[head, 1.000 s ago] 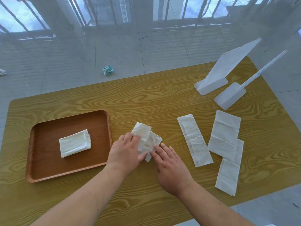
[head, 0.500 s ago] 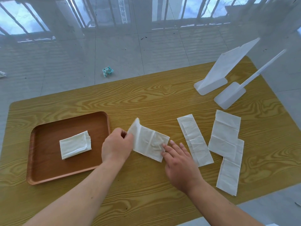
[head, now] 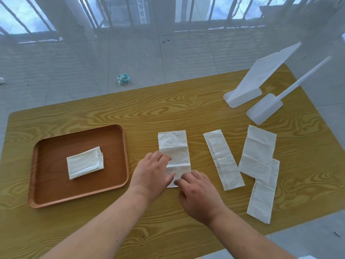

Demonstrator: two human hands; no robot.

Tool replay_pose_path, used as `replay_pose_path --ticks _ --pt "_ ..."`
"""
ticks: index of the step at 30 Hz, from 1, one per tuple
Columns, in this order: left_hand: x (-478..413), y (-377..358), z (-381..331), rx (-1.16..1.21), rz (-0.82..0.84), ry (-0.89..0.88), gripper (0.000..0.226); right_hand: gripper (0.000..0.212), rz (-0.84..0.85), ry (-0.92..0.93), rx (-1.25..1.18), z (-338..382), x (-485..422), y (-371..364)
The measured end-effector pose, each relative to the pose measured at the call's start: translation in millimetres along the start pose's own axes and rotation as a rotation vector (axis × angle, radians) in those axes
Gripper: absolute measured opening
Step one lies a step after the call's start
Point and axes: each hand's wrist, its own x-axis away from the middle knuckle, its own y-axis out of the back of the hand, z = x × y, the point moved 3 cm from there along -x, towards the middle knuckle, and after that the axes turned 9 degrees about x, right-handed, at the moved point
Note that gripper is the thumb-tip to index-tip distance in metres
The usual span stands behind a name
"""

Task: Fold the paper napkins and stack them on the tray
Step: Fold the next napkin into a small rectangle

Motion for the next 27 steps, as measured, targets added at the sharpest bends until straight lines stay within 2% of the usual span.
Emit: replay_pose_path --ticks 3,7,9,12,14,16,18,20,23,25,27 --pt "-5.7 -4.6 5.9 -0.095 0.057 0.021 0.052 0.033 -0.027 -0.086 -0.004 -10.4 -11.6 4.3" --pt "-9.3 0.3 11.7 -0.138 0.071 -0.006 0.028 0.044 0.034 -0.186 0.031 -25.8 -28.2 5.9" --pt "-9.1 3.6 13.7 -0.117 0.050 -0.021 0.022 0.040 0.060 -0.177 0.062 -29.1 -33.8 7.3" --pt "-6.4 14.1 13.9 0.124 -0.019 -0.014 0.013 0.022 0.027 -0.143 0.024 -33.4 -41.4 13.6" --pt "-6.9 24.0 16.0 0.370 -0.061 0.114 0.003 0.011 0.000 -0.187 -0.188 -36.2 -47.7 22.5" --pt "-11.4 30.0 19.7 0.689 -0.081 0.300 0.006 0.007 0.030 -0.352 -0.515 -41.0 -55.1 32.6" --pt "-18.0 33.7 20.5 0.971 -0.076 0.412 0.010 0.016 0.062 -0.504 -0.831 -45.8 -61.7 38.7" --pt "-24.0 33.9 21.5 1.147 -0.042 0.487 0.015 0.014 0.090 -0.578 -0.987 -49.7 -65.9 39.1" --pt "-24.7 29.3 23.9 1.203 0.071 0.569 0.029 0.007 0.117 -0.679 -1.064 -50.6 -66.6 32.2" --pt "-19.9 23.9 27.4 1.138 0.156 0.612 0.037 0.008 0.119 -0.752 -1.069 -51.6 -64.9 23.0" --pt "-13.9 18.5 32.3 1.010 0.197 0.652 0.050 0.007 0.098 -0.788 -0.956 -54.2 -63.9 16.8"
